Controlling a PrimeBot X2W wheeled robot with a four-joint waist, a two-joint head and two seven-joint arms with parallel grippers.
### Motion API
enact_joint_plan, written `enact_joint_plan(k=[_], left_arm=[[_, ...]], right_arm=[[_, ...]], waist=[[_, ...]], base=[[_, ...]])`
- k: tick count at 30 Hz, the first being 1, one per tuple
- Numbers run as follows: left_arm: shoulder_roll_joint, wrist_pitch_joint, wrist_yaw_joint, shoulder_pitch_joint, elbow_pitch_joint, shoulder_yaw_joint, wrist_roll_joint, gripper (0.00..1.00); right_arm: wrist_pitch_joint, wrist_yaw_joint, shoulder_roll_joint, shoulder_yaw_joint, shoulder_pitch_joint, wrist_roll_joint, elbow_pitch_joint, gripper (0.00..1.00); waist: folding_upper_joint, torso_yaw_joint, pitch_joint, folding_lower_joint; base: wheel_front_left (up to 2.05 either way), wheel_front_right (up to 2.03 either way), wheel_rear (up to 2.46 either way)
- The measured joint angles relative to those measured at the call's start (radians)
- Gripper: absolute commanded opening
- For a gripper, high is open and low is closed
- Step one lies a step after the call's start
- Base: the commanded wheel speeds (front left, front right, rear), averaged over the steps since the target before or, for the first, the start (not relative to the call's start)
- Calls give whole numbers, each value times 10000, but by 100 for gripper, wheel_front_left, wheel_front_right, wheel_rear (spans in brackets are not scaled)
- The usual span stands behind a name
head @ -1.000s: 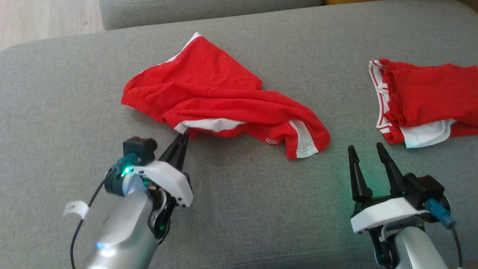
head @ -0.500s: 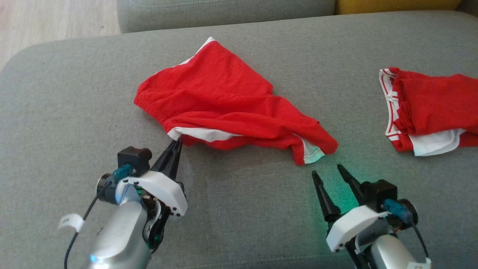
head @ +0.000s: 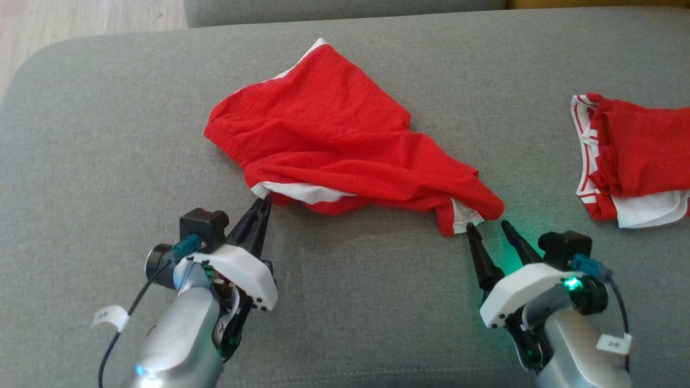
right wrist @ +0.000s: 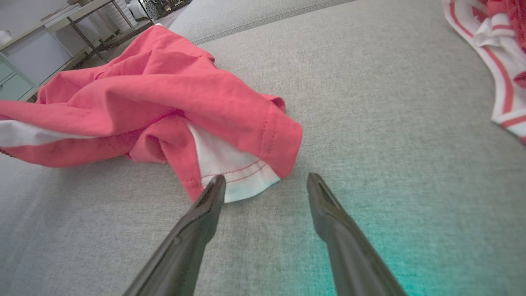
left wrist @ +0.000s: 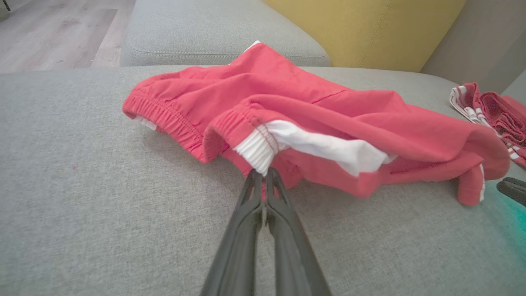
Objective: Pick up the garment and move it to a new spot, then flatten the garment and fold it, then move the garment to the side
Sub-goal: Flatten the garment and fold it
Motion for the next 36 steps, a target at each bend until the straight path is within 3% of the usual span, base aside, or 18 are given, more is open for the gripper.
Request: enact_joint_plan(k=[9,11,13,26,36], left_arm=[[-44,0,-6,-21,-6,-82,40,0],[-44,0,-38,-58,-4,-84,40,0],[-44,0,-42,-72,-2,-84,40,0],[-36,0,-38,-213,121,-71,36,0],[-23,0,15,-202,138,-13,35,0]], right_arm=[[-82,0,-2,194,-630,-92,909,100],[-146,0,-6,420,-702,-35,1074,42],[-161,0,-4,474,-737,12,1112,0],[-805,0,-4,499,-837,-318,1369,0],[-888,0,-90,-35,-567,-1095,274,0]], waist=[[0,87,162,0],[0,89,169,0],[0,83,170,0],[0,-90,129,0],[0,-219,-171,0]], base=[[0,0,0],[0,0,0],[0,0,0],[0,0,0],[0,0,0]])
